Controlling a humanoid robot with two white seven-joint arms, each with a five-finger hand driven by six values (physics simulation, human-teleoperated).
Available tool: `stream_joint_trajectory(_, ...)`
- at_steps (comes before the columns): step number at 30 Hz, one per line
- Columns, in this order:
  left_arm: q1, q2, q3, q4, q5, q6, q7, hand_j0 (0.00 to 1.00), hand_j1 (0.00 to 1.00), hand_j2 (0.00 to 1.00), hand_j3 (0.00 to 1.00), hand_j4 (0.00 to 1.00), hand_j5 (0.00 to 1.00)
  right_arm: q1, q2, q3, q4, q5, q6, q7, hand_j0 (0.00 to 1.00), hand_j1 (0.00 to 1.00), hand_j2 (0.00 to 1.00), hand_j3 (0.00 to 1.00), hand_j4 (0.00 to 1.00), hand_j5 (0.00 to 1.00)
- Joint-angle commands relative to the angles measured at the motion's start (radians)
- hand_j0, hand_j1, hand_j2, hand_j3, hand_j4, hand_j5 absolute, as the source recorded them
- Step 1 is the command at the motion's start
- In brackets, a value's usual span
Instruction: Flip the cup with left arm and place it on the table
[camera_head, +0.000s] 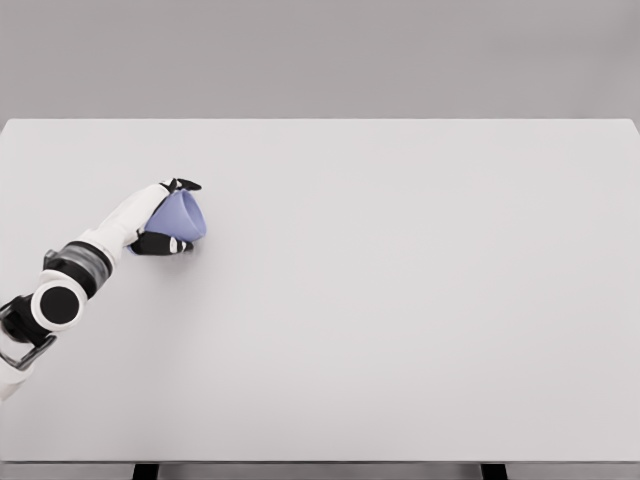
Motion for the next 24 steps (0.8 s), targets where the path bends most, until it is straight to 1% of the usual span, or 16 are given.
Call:
stream_joint_trajectory(1,0.0,0.004,0.015,-0.004,0.003,0.0,0.001,0.8,0.8,0.8,0.8,0.8,0.8,0.0,0.0,0.0,0.0,0.001,0.0,0.0,1.0,1.0,1.0,1.0,1.0,1.0)
stream_joint_trajectory(8,0.0,0.001,0.044,-0.004,0.043,-0.002,0.006,0.8,0.8,0.8,0.8,0.8,0.8,0.0,0.0,0.0,0.0,0.0,0.0,0.0,1.0,1.0,1.0,1.0,1.0,1.0)
stream_joint_trajectory(11,0.002,-0.002,0.058,-0.007,0.045,-0.002,0.007,0.8,0.8,0.8,0.8,0.8,0.8,0.0,0.0,0.0,0.0,0.0,0.0,0.0,1.0,1.0,1.0,1.0,1.0,1.0)
stream_joint_trajectory(13,0.002,-0.004,0.072,-0.008,0.071,-0.008,0.009,0.8,0.8,0.8,0.8,0.8,0.8,0.0,0.0,0.0,0.0,0.001,0.0,0.0,1.0,1.0,1.0,1.0,1.0,1.0)
stream_joint_trajectory(20,0.011,-0.013,0.126,-0.011,0.088,-0.018,0.01,0.81,0.81,0.81,0.81,0.81,0.81,0.0,0.0,0.0,0.0,0.0,0.0,0.0,1.0,1.0,1.0,1.0,1.0,1.0)
stream_joint_trajectory(22,0.015,-0.031,0.15,-0.011,0.094,-0.051,0.01,0.81,0.81,0.81,0.81,0.81,0.81,0.0,0.0,0.0,0.0,0.0,0.0,0.0,1.0,1.0,1.0,1.0,1.0,1.0)
stream_joint_trajectory(24,0.015,-0.034,0.155,-0.011,0.097,-0.061,0.01,0.81,0.81,0.81,0.81,0.81,0.81,0.0,0.0,0.0,0.0,0.0,0.0,0.0,1.0,1.0,1.0,1.0,1.0,1.0)
